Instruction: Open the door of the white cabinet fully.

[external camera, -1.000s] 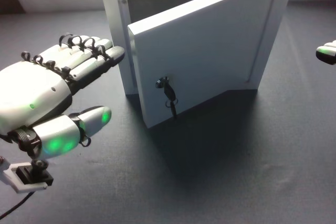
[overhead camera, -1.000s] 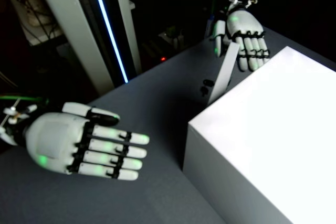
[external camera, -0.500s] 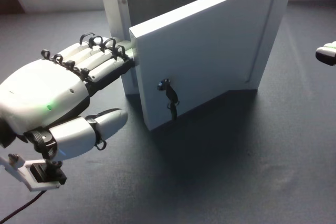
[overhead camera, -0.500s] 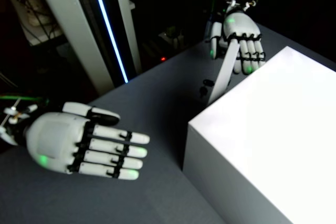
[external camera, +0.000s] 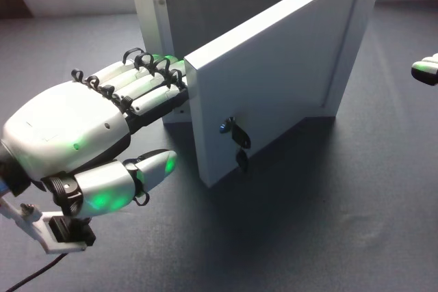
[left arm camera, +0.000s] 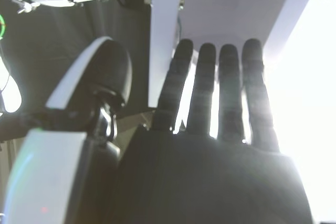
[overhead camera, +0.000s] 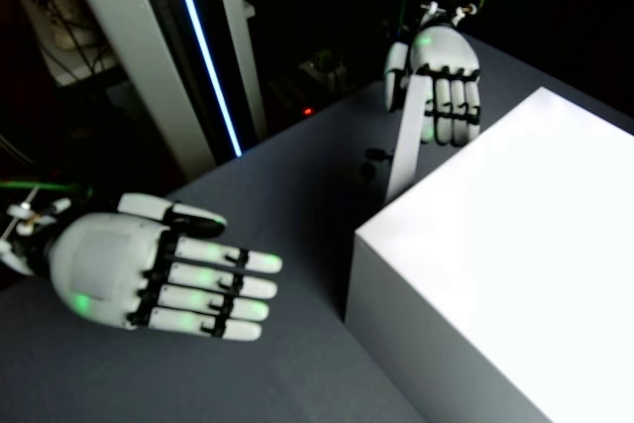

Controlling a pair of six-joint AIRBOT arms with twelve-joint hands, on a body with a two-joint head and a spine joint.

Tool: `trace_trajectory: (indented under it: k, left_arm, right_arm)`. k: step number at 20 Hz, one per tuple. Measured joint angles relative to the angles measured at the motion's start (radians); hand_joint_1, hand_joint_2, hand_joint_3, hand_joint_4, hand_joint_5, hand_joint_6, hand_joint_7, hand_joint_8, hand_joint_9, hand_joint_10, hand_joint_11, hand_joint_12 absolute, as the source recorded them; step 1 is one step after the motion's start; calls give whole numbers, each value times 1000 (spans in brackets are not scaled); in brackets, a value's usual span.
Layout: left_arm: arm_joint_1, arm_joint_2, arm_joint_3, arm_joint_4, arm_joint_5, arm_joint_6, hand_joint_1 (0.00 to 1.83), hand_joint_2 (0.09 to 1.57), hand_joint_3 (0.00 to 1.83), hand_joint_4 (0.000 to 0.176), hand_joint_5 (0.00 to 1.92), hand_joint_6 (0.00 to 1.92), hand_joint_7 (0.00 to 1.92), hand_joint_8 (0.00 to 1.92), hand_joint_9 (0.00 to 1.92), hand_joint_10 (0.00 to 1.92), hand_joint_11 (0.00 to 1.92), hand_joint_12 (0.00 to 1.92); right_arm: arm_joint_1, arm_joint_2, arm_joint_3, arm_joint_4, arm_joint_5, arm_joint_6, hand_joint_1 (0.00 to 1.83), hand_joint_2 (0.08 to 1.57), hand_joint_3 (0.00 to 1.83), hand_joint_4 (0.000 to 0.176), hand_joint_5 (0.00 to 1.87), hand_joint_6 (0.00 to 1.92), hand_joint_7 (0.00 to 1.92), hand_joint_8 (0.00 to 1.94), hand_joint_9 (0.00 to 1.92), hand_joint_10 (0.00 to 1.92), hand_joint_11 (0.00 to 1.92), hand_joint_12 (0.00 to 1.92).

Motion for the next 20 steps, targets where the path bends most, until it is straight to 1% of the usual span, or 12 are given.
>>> trace_trajectory:
  k: [2, 4, 5, 8, 9, 11, 12, 15, 17, 20]
  left_arm:
    - [-9, -6, 5, 13, 5, -6, 0, 1571, 135, 0, 65, 4, 5, 1, 39, 7, 0, 362]
    - [-19, -13, 8, 31, 15, -22, 0, 1571, 139, 0, 63, 0, 1, 0, 32, 1, 0, 353]
    - [-27, -18, 15, 55, 20, -31, 0, 1571, 155, 0, 47, 5, 0, 0, 6, 0, 0, 218]
    - [-47, -29, 21, 83, 47, -47, 0, 1571, 179, 0, 77, 8, 21, 6, 25, 6, 0, 230]
    - [-57, -32, 23, 102, 59, -52, 0, 1571, 191, 0, 76, 5, 19, 3, 19, 2, 0, 167]
    - [-70, -45, 31, 111, 69, -53, 0, 1571, 236, 0, 99, 7, 25, 2, 19, 1, 0, 153]
    - [-74, -48, 31, 111, 76, -53, 0, 1571, 238, 0, 85, 2, 7, 3, 3, 0, 0, 108]
    - [-97, -50, 35, 135, 94, -56, 0, 1571, 225, 0, 83, 1, 13, 4, 19, 6, 28, 113]
    - [-111, -66, 49, 161, 101, -83, 0, 1571, 204, 0, 51, 0, 0, 0, 2, 0, 4, 110]
    - [-135, -76, 57, 212, 128, -120, 0, 1571, 224, 0, 60, 2, 8, 1, 19, 4, 2, 129]
  right_arm:
    - [0, 0, 3, 0, 0, 0, 399, 1472, 0, 0, 228, 0, 190, 0, 179, 2, 195, 15]
    - [0, 0, 3, 0, 0, 0, 394, 1473, 0, 0, 225, 0, 192, 1, 188, 5, 205, 18]
    - [0, 0, 3, 0, 0, 0, 391, 1473, 0, 0, 227, 1, 195, 2, 194, 7, 212, 21]
    - [0, 0, 3, 0, 0, 0, 407, 1470, 0, 0, 226, 0, 191, 0, 183, 0, 202, 14]
    - [0, -1, 3, 0, 0, 0, 388, 1474, 0, 0, 228, 0, 193, 0, 183, 0, 202, 12]
    - [0, -2, 5, 1, 0, 0, 357, 1475, 1, 0, 224, 0, 186, 0, 186, 0, 205, 11]
    - [0, -3, 6, 0, 0, 0, 357, 1475, 1, 0, 226, 1, 191, 2, 186, 0, 200, 9]
    - [0, -5, 8, 0, 0, 0, 379, 1478, 0, 0, 227, 1, 193, 2, 185, 1, 199, 7]
    - [0, -5, 8, -1, 0, 1, 385, 1479, 0, 0, 230, 2, 193, 2, 184, 1, 195, 5]
    - [0, -7, 8, 2, 0, 4, 382, 1465, 0, 0, 245, 7, 201, 4, 185, 1, 197, 5]
